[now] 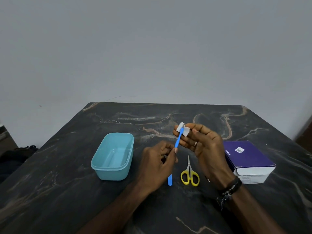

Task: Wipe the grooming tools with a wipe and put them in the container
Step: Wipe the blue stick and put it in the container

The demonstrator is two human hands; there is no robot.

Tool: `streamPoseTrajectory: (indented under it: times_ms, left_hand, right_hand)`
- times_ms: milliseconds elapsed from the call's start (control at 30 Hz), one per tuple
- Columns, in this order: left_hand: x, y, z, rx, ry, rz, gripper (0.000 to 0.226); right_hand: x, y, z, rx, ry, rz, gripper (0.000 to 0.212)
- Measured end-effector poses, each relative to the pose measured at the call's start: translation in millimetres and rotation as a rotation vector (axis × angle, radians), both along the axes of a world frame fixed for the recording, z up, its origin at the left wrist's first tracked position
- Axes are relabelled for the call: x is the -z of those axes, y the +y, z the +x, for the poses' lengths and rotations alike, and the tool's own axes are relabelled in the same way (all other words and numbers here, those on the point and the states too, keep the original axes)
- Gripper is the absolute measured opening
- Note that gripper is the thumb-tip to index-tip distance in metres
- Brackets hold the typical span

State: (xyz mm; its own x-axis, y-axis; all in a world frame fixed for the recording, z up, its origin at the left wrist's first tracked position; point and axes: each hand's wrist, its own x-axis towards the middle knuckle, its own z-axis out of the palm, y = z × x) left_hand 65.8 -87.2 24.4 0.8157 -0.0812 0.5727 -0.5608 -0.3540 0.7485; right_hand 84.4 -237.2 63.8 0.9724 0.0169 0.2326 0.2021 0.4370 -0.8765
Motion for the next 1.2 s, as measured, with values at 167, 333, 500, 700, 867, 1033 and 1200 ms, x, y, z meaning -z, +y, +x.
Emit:
streamPoseTrajectory:
  times_ms: [167, 333, 500, 700, 867, 1033, 1200]
  left_hand:
    - [2.8, 1.4, -0.7, 0.034, 0.020, -0.004, 0.010]
    - [4.5, 1.8, 0.1, 0.046, -0.038, 0.008, 0.011]
    - [4.6, 2.6, 0.5, 0.046, -0.092, 0.040, 0.018]
    - [3.7, 3.1, -1.2, 0.061, -0.096, 0.060, 0.016]
    - [2.9, 4.1, -1.4, 0.078, -0.098, 0.071, 0.015]
    - [3.7, 5.0, -0.7, 0.081, -0.118, 0.083, 0.016]
    - [3.6, 4.3, -1.2, 0.076, -0.125, 0.103, 0.017]
  right_hand:
    - [4.1, -0.3, -0.9, 0.072, -0.058, -0.052, 0.026]
    - [4.6, 0.2, -3.3, 0.032, -0.054, -0.110, 0.027]
    - [6.8, 0.2, -1.9, -0.024, 0.001, -0.159, 0.018]
    - [9.0, -3.2, 1.4, -0.039, -0.020, -0.128, 0.022]
    - [9.5, -1.1, 2.1, -0.052, -0.018, -0.109, 0.037]
    - [9.5, -1.2, 2.6, -0.039, -0.020, -0.090, 0.037]
    - [8.0, -1.9, 1.6, -0.050, -0.047, -0.088, 0.026]
